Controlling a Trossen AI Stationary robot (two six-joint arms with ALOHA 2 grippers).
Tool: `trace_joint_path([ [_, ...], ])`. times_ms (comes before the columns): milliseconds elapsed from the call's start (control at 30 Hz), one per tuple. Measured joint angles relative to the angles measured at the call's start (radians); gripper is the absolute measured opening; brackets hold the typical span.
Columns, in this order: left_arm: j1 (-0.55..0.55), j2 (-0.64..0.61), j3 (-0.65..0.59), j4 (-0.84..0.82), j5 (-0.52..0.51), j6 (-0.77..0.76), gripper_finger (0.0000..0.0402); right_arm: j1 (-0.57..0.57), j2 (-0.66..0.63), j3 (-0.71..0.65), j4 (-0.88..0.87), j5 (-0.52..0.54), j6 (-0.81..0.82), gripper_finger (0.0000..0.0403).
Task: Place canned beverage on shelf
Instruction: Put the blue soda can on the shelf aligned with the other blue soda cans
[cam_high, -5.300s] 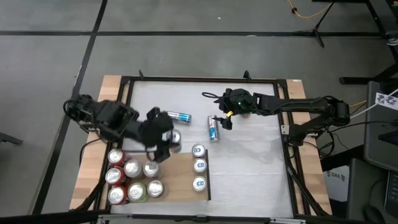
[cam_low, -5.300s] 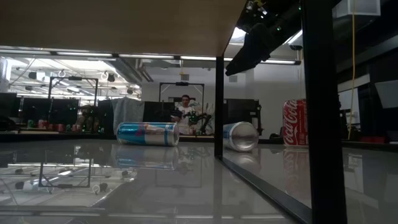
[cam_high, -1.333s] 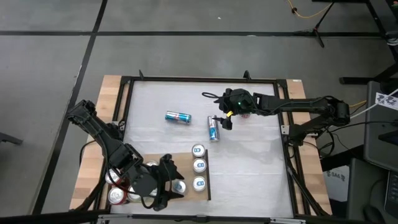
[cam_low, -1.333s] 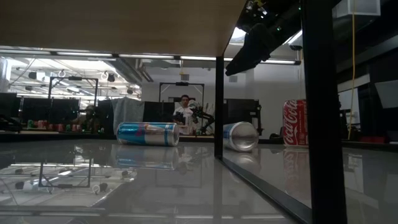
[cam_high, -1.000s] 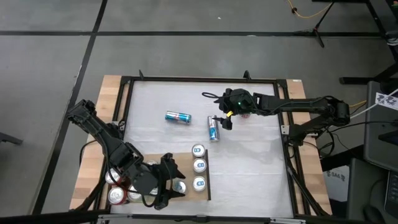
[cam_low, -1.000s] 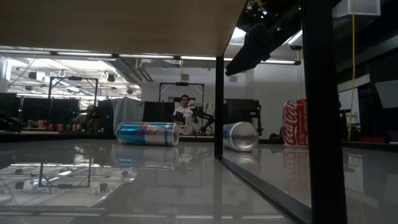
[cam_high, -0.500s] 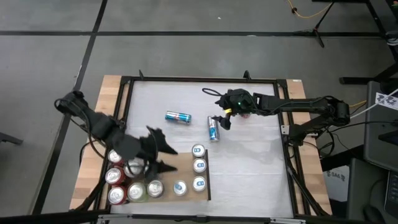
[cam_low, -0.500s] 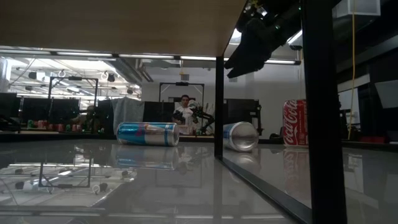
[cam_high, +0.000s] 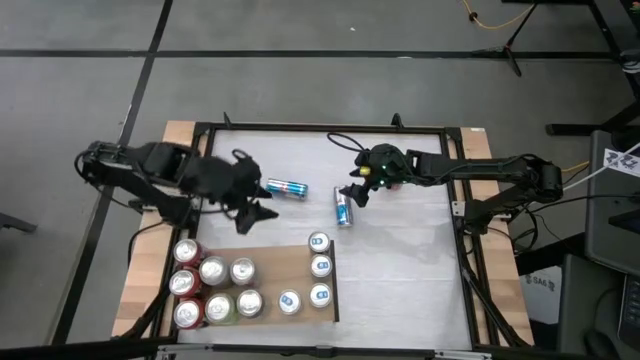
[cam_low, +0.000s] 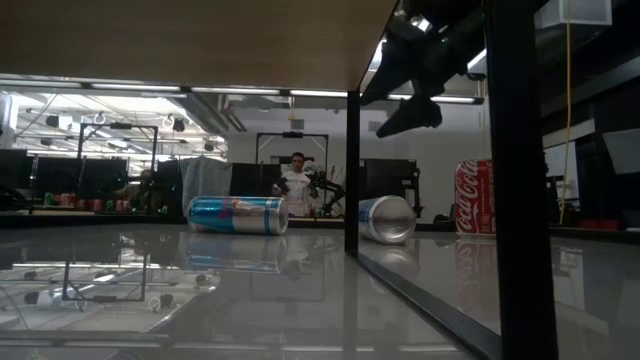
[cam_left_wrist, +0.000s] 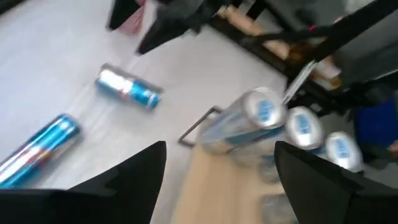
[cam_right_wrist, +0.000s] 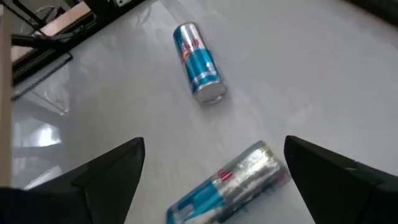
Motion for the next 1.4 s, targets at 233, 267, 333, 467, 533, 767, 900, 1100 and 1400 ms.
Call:
trace_joint_path([
  [233, 0.226, 0.003, 0.000, -0.053, 0.166, 0.215, 0.0293, 0.000, 0.000, 0.000, -0.009, -0.007, 0.110, 0.0376],
  [267, 0.259, 0.003, 0.000, -0.052, 0.183, 0.242, 0.0293, 0.000, 0.000, 0.000, -0.014, -0.008, 0.138, 0.0376],
  [333, 0.321, 0.003, 0.000, -0.047, 0.213, 0.298, 0.0293, 0.000, 0.000, 0.000, -0.030, -0.007, 0.198, 0.0376],
  [467, 0.444, 0.003, 0.000, -0.047, 0.258, 0.397, 0.0293, -0.001, 0.000, 0.000, -0.095, -0.007, 0.285, 0.0376],
  [533, 0.501, 0.003, 0.000, -0.046, 0.276, 0.433, 0.0293, -0.001, 0.000, 0.000, -0.131, 0.004, 0.321, 0.0376],
  [767, 0.658, 0.043, 0.000, -0.042, 0.312, 0.462, 0.0293, -0.001, 0.000, 0.000, -0.184, 0.078, 0.344, 0.0376],
  [900, 0.711, 0.088, 0.001, -0.041, 0.312, 0.462, 0.0292, -0.001, 0.007, 0.001, -0.181, 0.097, 0.344, 0.0376],
  [1100, 0.763, 0.159, 0.001, -0.039, 0.321, 0.462, 0.0292, -0.001, 0.067, 0.001, -0.175, 0.077, 0.350, 0.0376],
  [1400, 0.781, 0.204, 0.000, -0.033, 0.352, 0.461, 0.0292, 0.000, 0.162, 0.001, -0.132, 0.046, 0.463, 0.0376],
])
